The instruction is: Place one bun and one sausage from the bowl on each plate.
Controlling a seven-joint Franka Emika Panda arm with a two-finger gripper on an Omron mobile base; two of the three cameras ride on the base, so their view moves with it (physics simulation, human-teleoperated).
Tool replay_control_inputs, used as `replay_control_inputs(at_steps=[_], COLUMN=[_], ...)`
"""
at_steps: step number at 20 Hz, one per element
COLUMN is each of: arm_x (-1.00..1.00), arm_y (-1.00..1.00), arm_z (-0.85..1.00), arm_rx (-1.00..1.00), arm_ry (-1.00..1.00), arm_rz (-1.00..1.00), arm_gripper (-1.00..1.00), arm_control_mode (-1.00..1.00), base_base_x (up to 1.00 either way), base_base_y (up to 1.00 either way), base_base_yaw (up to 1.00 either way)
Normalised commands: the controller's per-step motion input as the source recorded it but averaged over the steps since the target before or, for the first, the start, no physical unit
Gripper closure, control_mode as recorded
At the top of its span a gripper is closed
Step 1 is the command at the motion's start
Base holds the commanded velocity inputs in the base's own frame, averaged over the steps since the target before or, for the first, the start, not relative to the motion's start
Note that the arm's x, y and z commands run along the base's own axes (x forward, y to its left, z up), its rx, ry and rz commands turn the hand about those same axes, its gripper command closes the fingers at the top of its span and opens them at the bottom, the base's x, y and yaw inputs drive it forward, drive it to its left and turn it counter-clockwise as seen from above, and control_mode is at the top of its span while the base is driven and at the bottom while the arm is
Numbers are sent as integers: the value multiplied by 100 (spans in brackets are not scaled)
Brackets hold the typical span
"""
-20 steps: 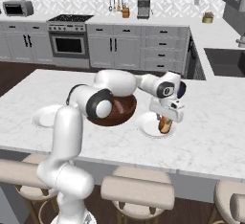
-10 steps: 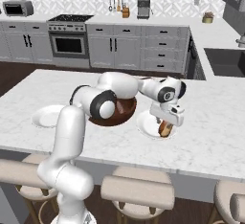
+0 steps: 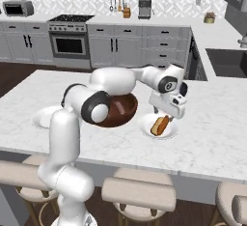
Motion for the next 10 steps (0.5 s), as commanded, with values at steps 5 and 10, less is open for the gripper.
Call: replay_control_inputs(at_steps=[5, 10], arm_x=[-44, -4], arm_y=[100, 100], arm_z=[76, 32], arm_rx=[-6, -13], arm_ry=[-5, 1], arm_rz=[10, 17], arm_gripper=[-100, -100], arm_control_mode=[-100, -100], base_base_x=[0, 0], base_base_y=[0, 0], base_base_yaw=[0, 0])
